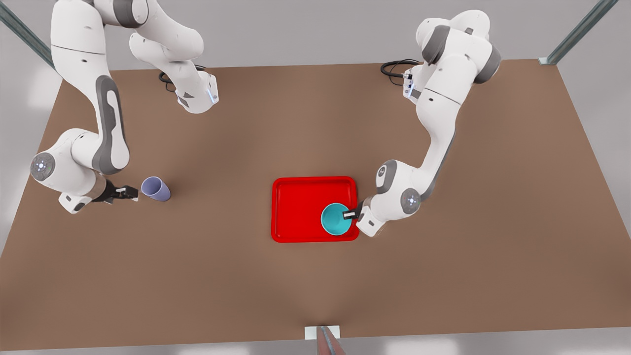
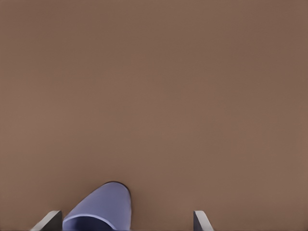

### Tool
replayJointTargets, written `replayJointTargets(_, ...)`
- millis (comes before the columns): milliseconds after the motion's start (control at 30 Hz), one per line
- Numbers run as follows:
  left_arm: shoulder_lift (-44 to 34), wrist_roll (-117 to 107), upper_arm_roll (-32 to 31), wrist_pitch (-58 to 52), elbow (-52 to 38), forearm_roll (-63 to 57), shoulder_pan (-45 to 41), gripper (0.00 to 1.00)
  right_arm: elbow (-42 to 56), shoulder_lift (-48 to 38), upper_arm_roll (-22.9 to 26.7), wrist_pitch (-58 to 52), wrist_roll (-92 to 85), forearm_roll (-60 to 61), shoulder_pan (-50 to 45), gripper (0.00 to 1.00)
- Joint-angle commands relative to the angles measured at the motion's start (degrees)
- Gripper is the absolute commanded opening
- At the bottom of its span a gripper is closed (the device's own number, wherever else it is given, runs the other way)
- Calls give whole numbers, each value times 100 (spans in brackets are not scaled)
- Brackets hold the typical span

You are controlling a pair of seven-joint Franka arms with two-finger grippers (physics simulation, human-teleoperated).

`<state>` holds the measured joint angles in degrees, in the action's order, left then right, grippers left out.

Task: Place the bowl on the tray with the left arm and the cup on the tray with the right arm

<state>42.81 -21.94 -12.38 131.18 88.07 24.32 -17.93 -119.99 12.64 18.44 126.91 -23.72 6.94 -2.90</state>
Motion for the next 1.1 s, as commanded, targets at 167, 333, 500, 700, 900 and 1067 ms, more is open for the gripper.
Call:
replayJointTargets(167,166,234,25,-49,52,442,-61,27,-578,-43,19,475,-53,1,-9,100)
replayJointTargets(333,193,322,34,-66,52,442,-61,100,-1061,-192,28,774,-150,1,0,100)
replayJointTargets(500,-71,226,464,-786,-641,-384,-53,100,-1317,-183,28,1055,-159,1,0,100)
replayJointTargets(700,-861,1289,2213,-3784,-1679,-1623,-9,100,-1466,-25,28,1363,-220,1,0,88)
replayJointTargets(900,-2075,1728,1027,-4074,-1617,-2862,1275,100,-1466,63,37,1372,-212,185,9,21)
replayJointTargets(1067,-2022,1729,1045,-4083,-1626,-2862,1257,100,-1457,19,28,1354,-203,194,0,21)
